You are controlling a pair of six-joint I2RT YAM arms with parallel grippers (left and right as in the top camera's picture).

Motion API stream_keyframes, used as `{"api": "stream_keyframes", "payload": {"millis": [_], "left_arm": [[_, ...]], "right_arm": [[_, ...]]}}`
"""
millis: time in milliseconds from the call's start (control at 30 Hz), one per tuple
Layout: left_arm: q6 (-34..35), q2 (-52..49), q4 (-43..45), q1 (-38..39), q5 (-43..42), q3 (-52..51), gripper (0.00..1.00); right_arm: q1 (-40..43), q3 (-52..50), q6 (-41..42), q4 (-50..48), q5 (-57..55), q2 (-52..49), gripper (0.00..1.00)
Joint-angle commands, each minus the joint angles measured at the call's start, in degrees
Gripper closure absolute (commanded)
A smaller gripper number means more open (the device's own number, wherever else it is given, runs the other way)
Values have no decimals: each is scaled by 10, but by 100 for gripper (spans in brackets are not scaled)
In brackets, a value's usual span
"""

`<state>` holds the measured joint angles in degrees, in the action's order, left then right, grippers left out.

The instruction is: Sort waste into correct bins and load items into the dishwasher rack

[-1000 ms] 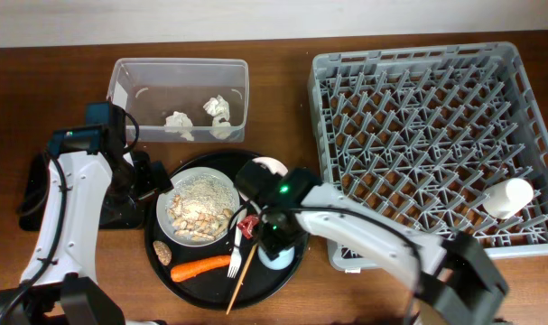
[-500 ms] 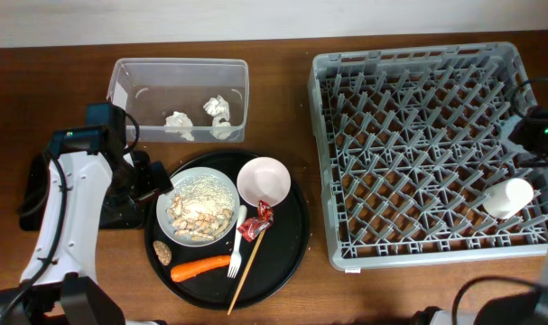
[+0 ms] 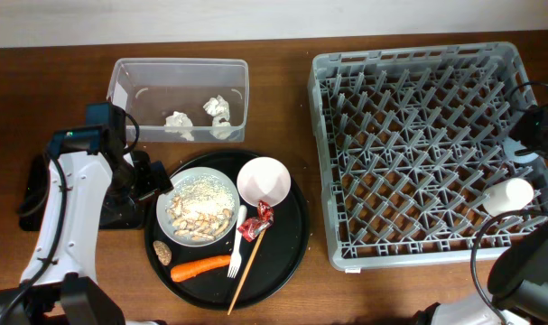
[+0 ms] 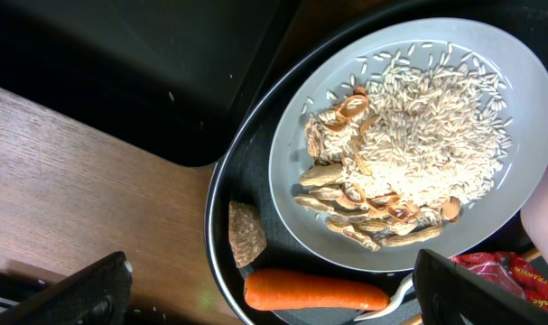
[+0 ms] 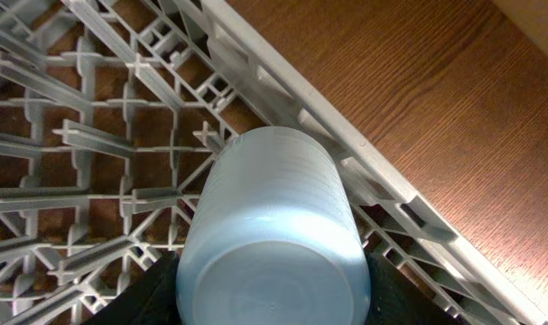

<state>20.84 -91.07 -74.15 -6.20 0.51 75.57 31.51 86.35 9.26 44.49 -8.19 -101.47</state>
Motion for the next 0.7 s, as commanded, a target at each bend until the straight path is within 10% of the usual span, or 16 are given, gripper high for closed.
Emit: {"api": "stream_keyframes", "payload": {"millis": [0,33,67,133,300,533,667], "left_arm": [[6,1,-1,-2,4,-2,1],[6,1,-1,-2,4,-2,1],[6,1,-1,-2,4,-2,1],[6,1,-1,-2,4,-2,1],[6,1,-5,-2,4,-2,1],[6,1,0,4,-14,-2,1],[7,1,23,143,-19,-2,0]], "right_arm": [[5,-2,5,-19,-17,-3,54],[5,-2,5,-19,-15,-7,53],[5,-2,4,-18,-13,-12,25],[5,-2,4,-19,20,-13,7],[4,3,-2,15,142,70,6],[-165,-3,-65,333,251,183,6],[-253,-68,-58,374,251,192,7]]}}
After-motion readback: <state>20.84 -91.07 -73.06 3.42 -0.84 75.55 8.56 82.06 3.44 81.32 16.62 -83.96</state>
